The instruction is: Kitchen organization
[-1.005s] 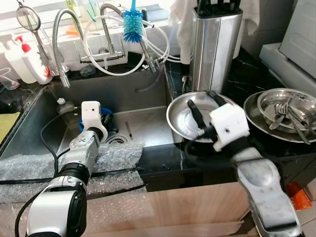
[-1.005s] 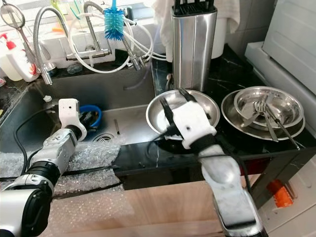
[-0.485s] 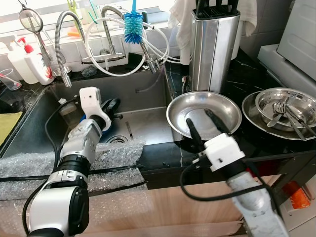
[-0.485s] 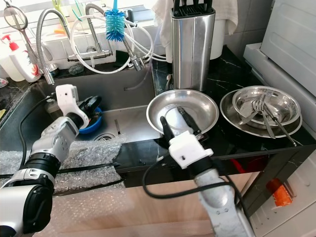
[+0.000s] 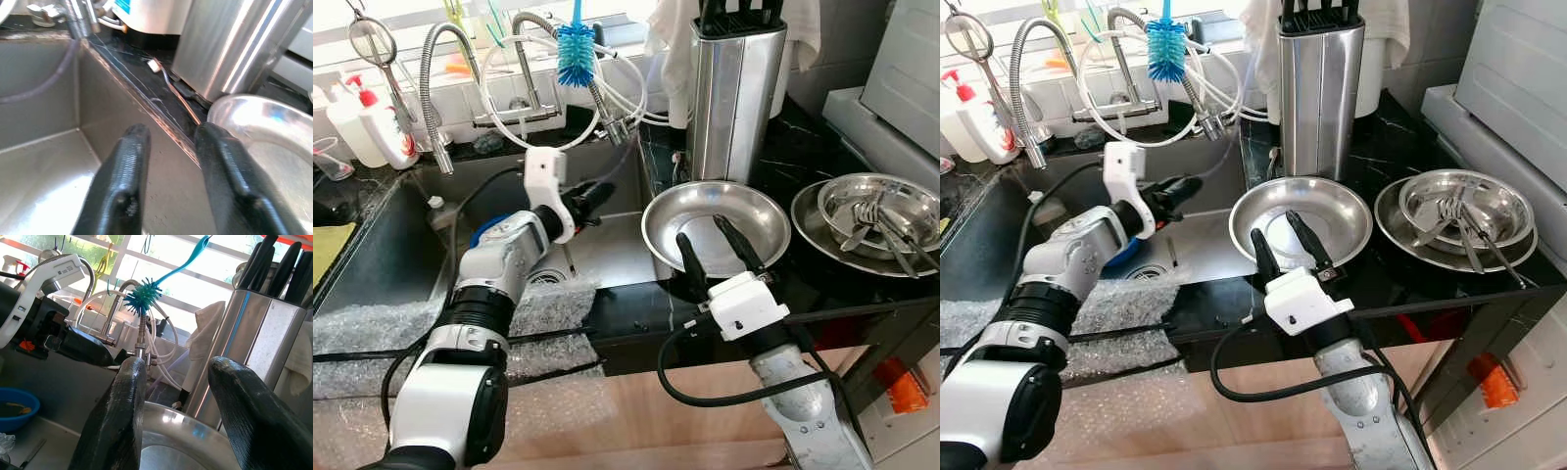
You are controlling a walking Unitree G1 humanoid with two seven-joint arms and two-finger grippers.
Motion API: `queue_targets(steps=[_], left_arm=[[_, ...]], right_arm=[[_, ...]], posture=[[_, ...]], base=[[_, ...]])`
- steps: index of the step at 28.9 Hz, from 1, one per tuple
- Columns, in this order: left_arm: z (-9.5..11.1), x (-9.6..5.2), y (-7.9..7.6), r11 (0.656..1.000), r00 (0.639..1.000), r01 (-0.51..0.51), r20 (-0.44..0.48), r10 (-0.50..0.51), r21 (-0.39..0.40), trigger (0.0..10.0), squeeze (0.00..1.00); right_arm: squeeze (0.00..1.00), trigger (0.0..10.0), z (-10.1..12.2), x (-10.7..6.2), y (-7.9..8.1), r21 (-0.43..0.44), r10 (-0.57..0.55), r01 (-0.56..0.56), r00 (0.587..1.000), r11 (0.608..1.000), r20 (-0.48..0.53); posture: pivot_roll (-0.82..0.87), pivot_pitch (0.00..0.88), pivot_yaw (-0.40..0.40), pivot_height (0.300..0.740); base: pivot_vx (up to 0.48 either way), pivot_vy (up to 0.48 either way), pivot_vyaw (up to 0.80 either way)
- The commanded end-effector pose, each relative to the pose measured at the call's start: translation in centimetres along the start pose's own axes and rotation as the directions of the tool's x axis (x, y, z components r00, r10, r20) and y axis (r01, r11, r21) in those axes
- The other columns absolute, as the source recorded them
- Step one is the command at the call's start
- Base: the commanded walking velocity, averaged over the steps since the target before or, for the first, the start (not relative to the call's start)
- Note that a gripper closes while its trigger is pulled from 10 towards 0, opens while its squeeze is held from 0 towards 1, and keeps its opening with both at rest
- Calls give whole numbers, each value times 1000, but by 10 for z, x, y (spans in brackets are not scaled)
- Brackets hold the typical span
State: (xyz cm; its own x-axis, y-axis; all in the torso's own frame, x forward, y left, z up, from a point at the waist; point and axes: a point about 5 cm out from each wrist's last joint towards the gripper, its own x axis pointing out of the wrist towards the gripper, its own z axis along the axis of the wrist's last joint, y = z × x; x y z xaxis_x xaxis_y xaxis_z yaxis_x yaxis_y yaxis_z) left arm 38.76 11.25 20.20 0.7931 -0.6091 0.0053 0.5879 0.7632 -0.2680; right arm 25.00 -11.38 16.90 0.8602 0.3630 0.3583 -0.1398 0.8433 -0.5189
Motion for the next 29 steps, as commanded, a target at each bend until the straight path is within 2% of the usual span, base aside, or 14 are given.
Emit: queue_targets(steps=[1, 2, 3, 4, 9, 15, 16, 21, 22, 23, 24, 29], left_arm=[[1, -1, -1, 1000, 1000, 3, -24, -2, 24, 10000, 1000], [1, -1, -2, 1000, 1000, 5, -26, -5, 22, 10000, 922], [1, -1, -2, 1000, 1000, 5, -26, -5, 22, 10000, 922], [1, -1, -3, 1000, 999, 9, -31, -8, 19, 10000, 8], [1, -1, -5, 1000, 998, 25, -58, -25, 12, 10000, 0], [-5, 3, -20, 994, 990, 103, -96, -100, 27, 10000, 0], [-6, 5, -22, 994, 990, 105, -100, -103, 17, 10000, 1000], [-7, 6, -25, 995, 989, 105, -107, -104, 0, 10000, 1000], [-13, 9, -32, 992, 984, 123, -128, -122, 1, 10000, 0], [-13, 9, -32, 992, 984, 123, -128, -122, 1, 10000, 0], [-17, 12, -39, 991, 980, 137, -142, -136, -6, 10000, 0], [-14, 17, -42, 991, 980, 137, -147, -136, -4, 10000, 0]], right_arm=[[0, 10000, 2, 2, 3, 0, 2, -2, 1000, 1000, 13], [0, 10000, 2, 2, 4, 1, 2, -2, 1000, 1000, 14], [0, 10000, 2, 2, 4, 1, 2, -2, 1000, 1000, 14], [0, 10000, 2, 3, 5, 3, 3, -3, 1000, 1000, 15], [0, 10000, 3, 4, 9, 13, 6, -6, 1000, 1000, 19], [0, 10000, 5, 6, 12, 16, 10, -11, 1000, 1000, 26], [0, 10000, 5, 6, 12, 17, 9, -9, 1000, 1000, 26], [0, 10000, 5, 6, 12, 18, 6, -7, 1000, 1000, 26], [0, 10000, 5, 6, 11, 15, 3, -3, 1000, 1000, 28], [0, 10000, 5, 6, 11, 15, 3, -3, 1000, 1000, 28], [0, 10000, 5, 7, 10, 12, 0, 0, 1000, 1000, 30], [0, 10000, 6, 7, 11, 11, 0, -1, 999, 1000, 34]], posture=[[-57, 29, 153, 740], [-56, 30, 156, 740], [-56, 30, 156, 740], [-56, 30, 156, 740], [-51, 31, 160, 740], [-48, 30, 164, 740], [-48, 31, 165, 740], [-48, 31, 166, 740], [-53, 31, 169, 740], [-53, 31, 169, 740], [-52, 31, 169, 740], [-51, 30, 172, 740]], base=[[0, 0, 0], [0, 0, 0], [0, 0, 0], [0, 0, 0], [0, 0, 0], [0, 0, 0], [0, 0, 0], [0, 0, 0], [0, 0, 0], [0, 0, 0], [0, 0, 0], [0, 0, 0]])
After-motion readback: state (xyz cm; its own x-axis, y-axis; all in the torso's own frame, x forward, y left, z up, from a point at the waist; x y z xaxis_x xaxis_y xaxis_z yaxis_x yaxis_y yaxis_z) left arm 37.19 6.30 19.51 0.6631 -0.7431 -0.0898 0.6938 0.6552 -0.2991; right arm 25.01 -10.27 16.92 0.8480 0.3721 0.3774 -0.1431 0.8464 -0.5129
